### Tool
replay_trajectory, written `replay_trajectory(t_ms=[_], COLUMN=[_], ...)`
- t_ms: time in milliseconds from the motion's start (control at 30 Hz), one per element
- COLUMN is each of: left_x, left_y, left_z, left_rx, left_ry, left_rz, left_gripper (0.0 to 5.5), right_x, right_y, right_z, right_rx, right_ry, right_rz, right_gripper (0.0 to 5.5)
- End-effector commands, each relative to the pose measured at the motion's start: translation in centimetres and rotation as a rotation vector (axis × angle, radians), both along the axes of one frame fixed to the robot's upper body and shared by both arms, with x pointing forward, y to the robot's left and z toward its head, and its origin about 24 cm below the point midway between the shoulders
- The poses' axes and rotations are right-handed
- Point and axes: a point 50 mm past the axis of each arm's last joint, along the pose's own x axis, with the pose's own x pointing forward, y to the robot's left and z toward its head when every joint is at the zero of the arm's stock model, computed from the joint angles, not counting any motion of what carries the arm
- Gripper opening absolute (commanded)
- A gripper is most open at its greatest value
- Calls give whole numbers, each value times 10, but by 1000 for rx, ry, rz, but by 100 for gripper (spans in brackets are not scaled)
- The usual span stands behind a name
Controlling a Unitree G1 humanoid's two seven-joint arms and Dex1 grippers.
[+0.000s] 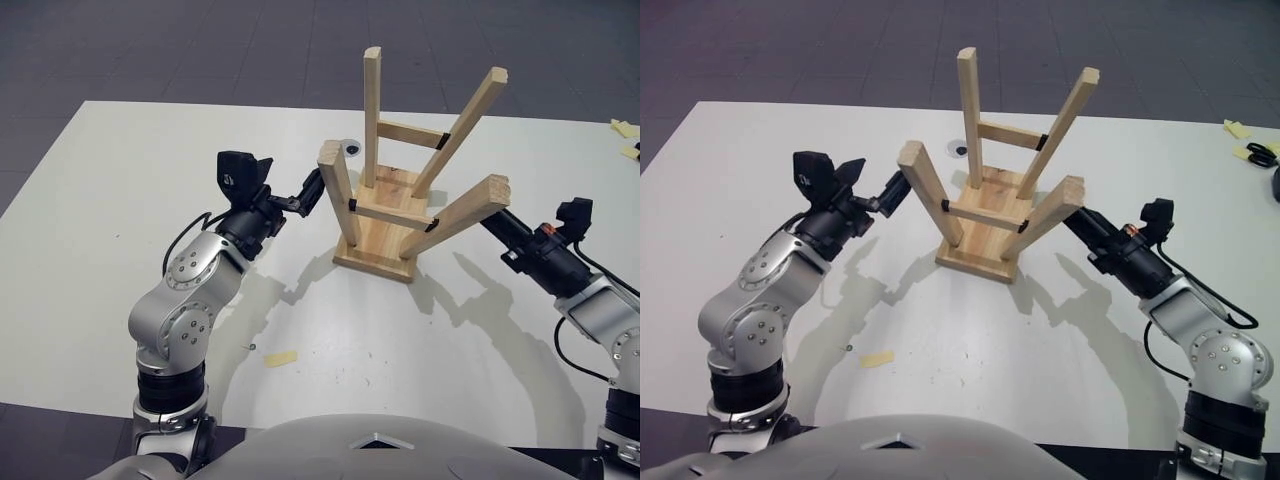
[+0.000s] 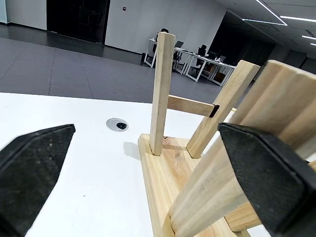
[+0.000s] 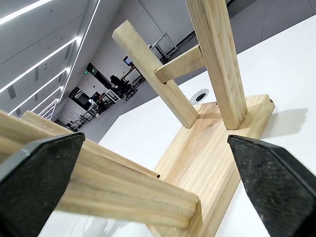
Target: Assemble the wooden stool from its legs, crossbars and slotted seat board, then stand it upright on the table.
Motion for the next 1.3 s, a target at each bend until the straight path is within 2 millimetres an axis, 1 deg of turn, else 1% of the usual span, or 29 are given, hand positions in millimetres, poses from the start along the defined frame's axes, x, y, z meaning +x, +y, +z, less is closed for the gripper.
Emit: replay_trajectory(t_ms=[33,67,133,200,233,300,400,567,633,700,767,800,833,867,933,967,1033,1067,1100,1133,1167,1200,1233,1300], left_x=[-5,-2,9,13,14,14,14,15,17,19,22,24,25,25,21,19,14,11,7,1,-6,-12,-16,-18], left_y=[-21,-13,11,30,36,42,45,42,43,46,48,48,47,46,47,50,59,62,64,65,68,72,77,85], left_z=[2,0,-4,-1,2,5,4,4,8,12,17,18,18,18,15,13,7,5,3,2,0,-3,-7,-15], left_rx=[31,52,103,120,120,116,127,129,126,117,99,69,58,64,67,73,89,98,105,120,145,175,206,267], left_ry=[-9,-1,14,4,-5,-12,-12,-15,-28,-45,-60,-55,-53,-53,-44,-35,-14,-10,-5,-1,6,25,48,85], left_rz=[-183,-144,-14,68,86,101,111,113,116,133,150,159,161,153,156,167,203,207,183,143,101,68,45,39], left_gripper=[537,537,537,537,537,537,537,537,537,537,537,537,537,537,537,537,537,537,537,537,537,537,537,537], right_x=[10,10,8,4,2,-2,-5,-20,-26,-32,-30,-27,-24,-24,-29,-34,-46,-51,-53,-51,-46,-35,-23,2], right_y=[27,24,12,-2,-9,-19,-24,-26,-7,25,58,69,76,76,59,47,21,9,-5,-17,-26,-35,-38,-35], right_z=[17,15,7,-1,-4,-8,-3,8,18,28,34,36,36,34,20,13,-8,-19,-30,-36,-40,-42,-41,-34], right_rx=[15,2,-33,-78,-101,-138,-163,-220,-198,-153,-106,-88,-72,-65,-88,-92,-141,-192,-257,-306,-355,-398,-443,-457], right_ry=[-92,-84,-50,-15,3,25,22,57,26,-34,-114,-142,-148,-135,-31,34,191,250,293,306,294,253,187,57], right_rz=[120,104,57,20,1,-22,25,284,422,590,686,698,695,690,657,645,618,598,546,494,418,336,250,103], right_gripper=[540,540,540,540,540,540,540,540,540,540,540,540,540,540,540,540,540,540,540,540,540,540,540,540])
